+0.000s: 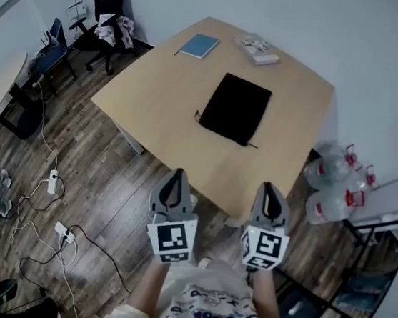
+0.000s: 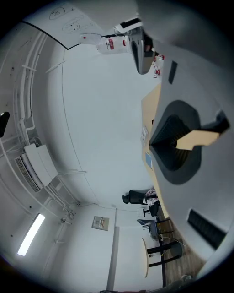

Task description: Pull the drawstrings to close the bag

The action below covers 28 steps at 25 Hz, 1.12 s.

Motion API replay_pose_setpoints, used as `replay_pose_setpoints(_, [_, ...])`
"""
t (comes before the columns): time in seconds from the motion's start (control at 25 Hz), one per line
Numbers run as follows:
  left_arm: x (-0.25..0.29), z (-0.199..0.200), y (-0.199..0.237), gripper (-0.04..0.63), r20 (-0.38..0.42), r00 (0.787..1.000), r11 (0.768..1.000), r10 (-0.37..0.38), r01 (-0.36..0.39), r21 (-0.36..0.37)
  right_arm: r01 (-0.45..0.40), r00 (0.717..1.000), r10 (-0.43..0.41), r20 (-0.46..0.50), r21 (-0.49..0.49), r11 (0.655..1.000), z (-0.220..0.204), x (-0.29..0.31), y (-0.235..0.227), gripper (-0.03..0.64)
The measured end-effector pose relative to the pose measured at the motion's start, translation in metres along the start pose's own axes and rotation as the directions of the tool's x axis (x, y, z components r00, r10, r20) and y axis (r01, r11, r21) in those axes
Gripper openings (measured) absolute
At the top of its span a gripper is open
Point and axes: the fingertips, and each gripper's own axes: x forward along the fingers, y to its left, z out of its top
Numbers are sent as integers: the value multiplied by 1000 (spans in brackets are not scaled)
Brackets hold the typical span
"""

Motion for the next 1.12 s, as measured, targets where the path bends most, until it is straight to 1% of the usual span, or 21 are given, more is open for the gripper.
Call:
replay_pose_setpoints(0.16, [64, -9, 14, 0, -41, 997, 998, -62, 62, 16, 46, 997, -44, -61, 30, 998, -14, 56, -5, 2])
replay_pose_setpoints(0.28, [116, -13, 31, 0, -74, 990, 992, -117, 120, 27, 109, 988, -101, -119, 63, 992, -25, 96, -12, 2])
replay_pose_setpoints(0.36, [151, -18, 41, 0, -103, 980, 984, -168, 173, 35, 153, 977, -139, -163, 74, 985, -33, 121, -17, 3])
replay_pose_setpoints(0.48, [200, -29, 52, 0, -165, 951, 959, -261, 274, 64, 196, 955, -175, -240, 69, 978, -47, 150, -23, 3])
replay_pose_setpoints(0.56, [229, -43, 55, 0, -225, 921, 932, -319, 347, 100, 210, 941, -188, -283, 49, 976, -54, 167, -26, 3])
replay_pose_setpoints(0.64, [255, -61, 54, 0, -299, 880, 897, -370, 422, 133, 216, 922, -194, -335, 29, 976, -61, 182, -28, 13])
replay_pose_setpoints(0.68, [267, -70, 54, 0, -330, 860, 880, -390, 454, 142, 213, 911, -191, -366, 21, 977, -67, 188, -29, 46])
replay_pose_setpoints(0.72, [277, -78, 53, 0, -356, 841, 865, -407, 480, 146, 212, 899, -188, -394, 19, 977, -75, 192, -29, 90])
replay_pose_setpoints(0.76, [285, -86, 51, 0, -376, 824, 851, -424, 504, 144, 213, 890, -185, -417, 22, 977, -81, 197, -29, 103])
replay_pose_setpoints(0.88, [303, -110, 44, 0, -430, 767, 806, -477, 577, 134, 204, 867, -172, -467, 18, 979, -95, 210, -29, 104])
replay_pose_setpoints(0.96, [310, -124, 36, 1, -467, 723, 762, -509, 631, 145, 186, 845, -157, -512, 7, 982, -109, 213, -33, 104])
replay_pose_setpoints(1.04, [314, -136, 29, 2, -502, 676, 710, -540, 686, 160, 166, 821, -137, -554, 3, 986, -123, 212, -37, 109])
replay_pose_setpoints(1.12, [316, -148, 24, 41, -531, 630, 657, -567, 734, 170, 141, 797, -115, -592, -2, 990, -136, 210, -39, 114])
